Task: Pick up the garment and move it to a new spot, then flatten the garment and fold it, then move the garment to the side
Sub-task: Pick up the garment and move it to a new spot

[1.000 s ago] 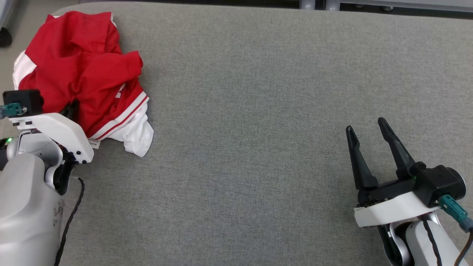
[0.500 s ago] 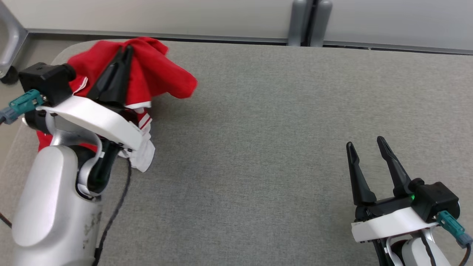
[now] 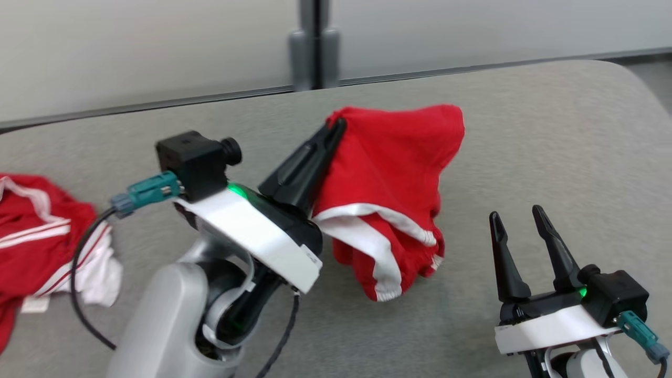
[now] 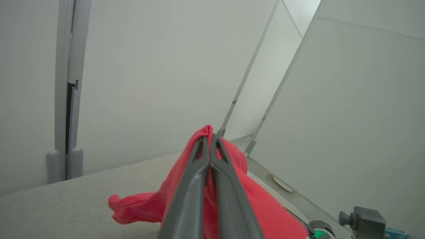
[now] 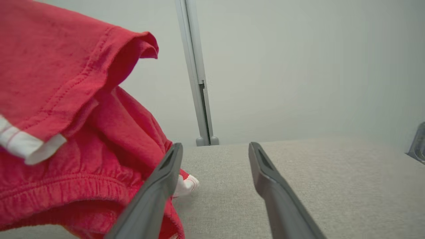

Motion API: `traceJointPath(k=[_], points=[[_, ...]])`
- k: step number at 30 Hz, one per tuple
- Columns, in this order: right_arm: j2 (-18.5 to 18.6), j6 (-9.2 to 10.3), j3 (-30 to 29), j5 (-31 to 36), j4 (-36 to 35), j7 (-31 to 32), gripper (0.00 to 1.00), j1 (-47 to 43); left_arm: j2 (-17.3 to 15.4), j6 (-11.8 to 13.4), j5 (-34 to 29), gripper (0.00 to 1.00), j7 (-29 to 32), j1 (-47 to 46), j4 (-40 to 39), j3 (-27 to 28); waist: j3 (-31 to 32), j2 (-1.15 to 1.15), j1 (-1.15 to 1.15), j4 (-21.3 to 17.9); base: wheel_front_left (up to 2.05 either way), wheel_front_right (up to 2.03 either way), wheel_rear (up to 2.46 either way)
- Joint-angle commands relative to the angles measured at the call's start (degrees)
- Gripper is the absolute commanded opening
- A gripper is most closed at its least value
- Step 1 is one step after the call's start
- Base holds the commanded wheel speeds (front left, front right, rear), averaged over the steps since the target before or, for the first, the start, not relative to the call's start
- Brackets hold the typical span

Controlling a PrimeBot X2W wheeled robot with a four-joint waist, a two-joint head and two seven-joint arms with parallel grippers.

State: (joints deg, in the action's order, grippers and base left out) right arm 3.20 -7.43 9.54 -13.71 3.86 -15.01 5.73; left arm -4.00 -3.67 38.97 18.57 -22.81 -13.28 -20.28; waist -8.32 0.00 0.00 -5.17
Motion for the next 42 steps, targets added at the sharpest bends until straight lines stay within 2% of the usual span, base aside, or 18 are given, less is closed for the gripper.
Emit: traceJointPath(k=[1,4,7,10,11,16,17,18,19,20,23,25,29,34,39,42], points=[[0.02,-0.11,0.05,-0.21,-0.17,-0.26,1.0,-0.49,0.23,0.57,1.05,0.0,-0.62,0.82,0.57,-0.27,0.87,0.0,0.0,-5.15,0.0,0.0,0.0],[-0.08,-0.11,-0.28,-0.41,-0.09,-0.21,1.0,-1.18,0.56,2.25,1.79,0.0,-1.68,1.1,5.24,-2.06,0.99,0.0,0.0,-8.59,0.0,0.0,0.0],[-0.19,-0.11,-0.16,-0.59,0.04,-0.2,1.0,-1.45,0.59,3.63,0.17,0.0,-3.07,0.88,14.06,-3.16,0.77,0.0,0.0,-11.76,0.0,0.0,0.0],[-0.17,-0.11,-0.27,-1.2,0.12,-0.18,1.0,-1.88,0.82,3.82,0.63,0.0,-4.86,0.68,24.84,-3.87,0.5,0.0,0.0,-13.95,0.0,0.0,0.0],[-0.22,-0.11,-0.2,-1.65,0.18,-0.17,1.0,-2.31,0.84,3.65,0.7,0.0,-6.99,-0.31,32.44,-4.42,0.4,0.0,0.0,-14.67,0.0,0.0,0.0],[-0.22,-0.11,0.51,-1.94,0.39,-0.17,1.0,-2.84,0.98,3.19,1.05,0.0,-14.72,-2.75,47.27,-7.08,0.4,0.0,0.0,-15.01,0.0,0.0,0.0],[-0.22,-0.11,0.72,-1.81,0.39,-0.17,1.0,-2.87,0.95,3.14,1.69,0.11,-16.5,-3.16,48.88,-7.83,0.44,0.0,0.0,-14.83,0.0,0.0,0.0],[-0.2,-0.11,0.69,-1.59,0.36,-0.17,1.0,-2.86,0.98,3.06,2.11,0.37,-18.42,-3.61,50.08,-8.63,0.55,0.0,0.0,-14.52,0.0,0.0,0.0],[-0.17,-0.11,0.54,-1.41,0.26,-0.17,1.0,-2.88,1.0,2.87,2.34,0.8,-20.52,-4.06,50.89,-9.51,0.71,0.0,0.0,-14.08,0.0,0.0,0.0],[-0.16,-0.11,0.31,-1.24,0.11,-0.17,1.0,-2.93,0.99,2.84,2.31,1.0,-22.66,-4.34,51.43,-10.29,0.93,0.0,0.0,-13.54,0.0,0.0,0.0],[-0.16,-0.11,-0.45,-0.33,-0.56,-0.17,1.0,-3.32,0.96,3.79,1.3,1.0,-30.15,-4.24,51.16,-11.39,1.82,0.0,0.0,-11.58,0.0,0.0,0.0],[-0.15,-0.11,-1.37,0.77,-1.12,-0.17,1.0,-3.8,0.97,5.05,0.28,1.0,-32.86,-2.51,49.5,-10.31,2.8,0.0,0.0,-9.95,0.0,0.0,0.0],[0.23,-0.11,-3.43,2.57,-2.89,-0.17,1.0,-5.1,-0.87,8.09,-4.58,1.0,-33.79,3.99,40.83,-5.47,4.98,0.0,0.0,-6.25,0.0,0.0,0.0],[1.57,-0.11,-5.65,3.91,-3.71,-0.16,1.0,-7.4,-3.5,10.0,-12.77,1.0,-33.74,16.6,29.77,2.07,7.4,0.0,0.0,-1.38,0.0,0.0,0.0],[1.95,-0.11,-7.67,5.03,-3.32,-0.16,1.0,-9.34,-3.71,9.29,-18.46,1.0,-33.75,26.19,24.64,9.49,9.02,0.0,0.0,2.87,0.0,0.0,0.0],[1.86,-0.11,-8.31,5.39,-2.97,-0.16,1.0,-10.1,-3.2,8.68,-20.15,1.0,-33.76,28.99,23.44,12.31,9.66,0.0,0.0,4.04,0.0,0.0,0.0]])
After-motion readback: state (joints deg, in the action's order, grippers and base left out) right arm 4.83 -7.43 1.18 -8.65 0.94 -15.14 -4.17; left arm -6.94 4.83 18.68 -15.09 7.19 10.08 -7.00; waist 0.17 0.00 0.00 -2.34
